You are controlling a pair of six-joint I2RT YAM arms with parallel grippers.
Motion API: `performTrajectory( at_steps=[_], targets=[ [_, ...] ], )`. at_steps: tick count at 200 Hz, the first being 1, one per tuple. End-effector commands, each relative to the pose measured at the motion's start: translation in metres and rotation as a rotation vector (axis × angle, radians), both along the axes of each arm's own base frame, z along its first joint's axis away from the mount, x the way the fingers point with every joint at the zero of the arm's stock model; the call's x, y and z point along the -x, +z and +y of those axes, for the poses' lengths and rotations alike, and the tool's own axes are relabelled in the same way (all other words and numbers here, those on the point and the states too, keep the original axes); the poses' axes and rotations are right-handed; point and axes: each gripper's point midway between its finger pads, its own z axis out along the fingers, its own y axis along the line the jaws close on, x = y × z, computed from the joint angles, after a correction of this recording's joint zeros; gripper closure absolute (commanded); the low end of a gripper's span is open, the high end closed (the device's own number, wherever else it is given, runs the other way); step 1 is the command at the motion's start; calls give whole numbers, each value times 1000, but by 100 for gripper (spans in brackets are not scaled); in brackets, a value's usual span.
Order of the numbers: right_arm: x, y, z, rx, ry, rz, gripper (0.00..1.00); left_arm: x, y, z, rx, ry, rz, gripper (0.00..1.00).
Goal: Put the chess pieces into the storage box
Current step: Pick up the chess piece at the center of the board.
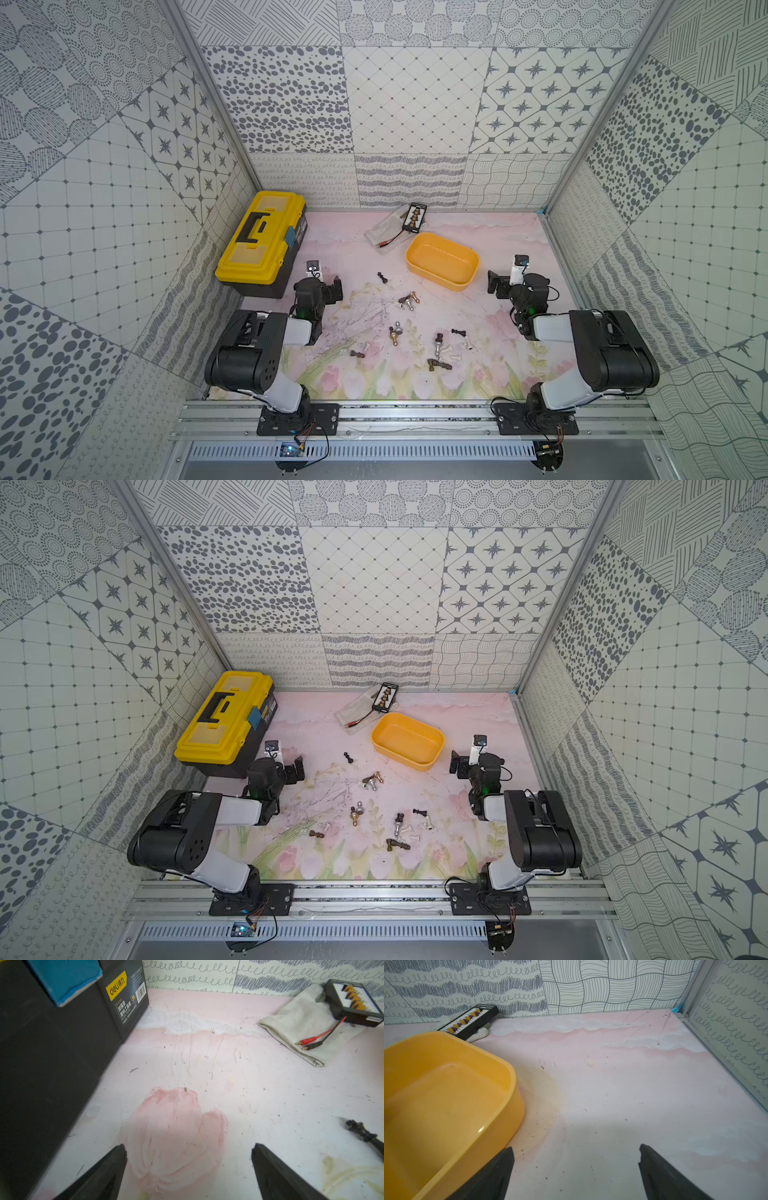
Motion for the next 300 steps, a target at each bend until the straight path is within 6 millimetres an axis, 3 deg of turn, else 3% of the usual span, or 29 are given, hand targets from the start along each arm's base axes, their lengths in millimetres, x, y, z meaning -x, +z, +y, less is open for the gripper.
performTrajectory(
  at_steps=[1, 124, 158, 174, 178, 185, 204, 236, 254, 278, 300],
  targets=[
    [-8, 16, 1, 7, 3, -56, 1, -5, 10, -3, 11, 0, -50, 1],
    [-8, 17, 1, 3, 3, -63, 2, -5, 12, -3, 6, -2, -45, 2],
    [2, 51, -25, -25, -167, 4, 5, -7, 61, 2, -51, 88, 16, 6],
    [12, 56, -20, -91, -178, 54, 11, -2, 81, -9, -27, 103, 68, 11],
    [16, 52, -16, -116, -169, 79, 13, -2, 84, -14, -10, 102, 78, 12],
    [15, 63, -4, -156, -134, 94, 16, 0, 87, -25, 29, 81, 108, 14],
    [33, 62, 35, -210, -46, 216, 20, 6, 90, -69, 118, -29, 200, 22],
    [89, 61, 111, -147, 125, 388, 23, 34, 88, -157, 135, -243, 344, 27],
    [126, 44, 122, -167, 117, 507, 27, 61, 80, -202, 165, -375, 412, 30],
    [171, 17, 127, -233, 129, 650, 47, 101, 70, -257, 223, -575, 467, 36],
    [194, -3, 121, -231, 116, 712, 61, 131, 63, -294, 210, -732, 467, 39]
  ],
)
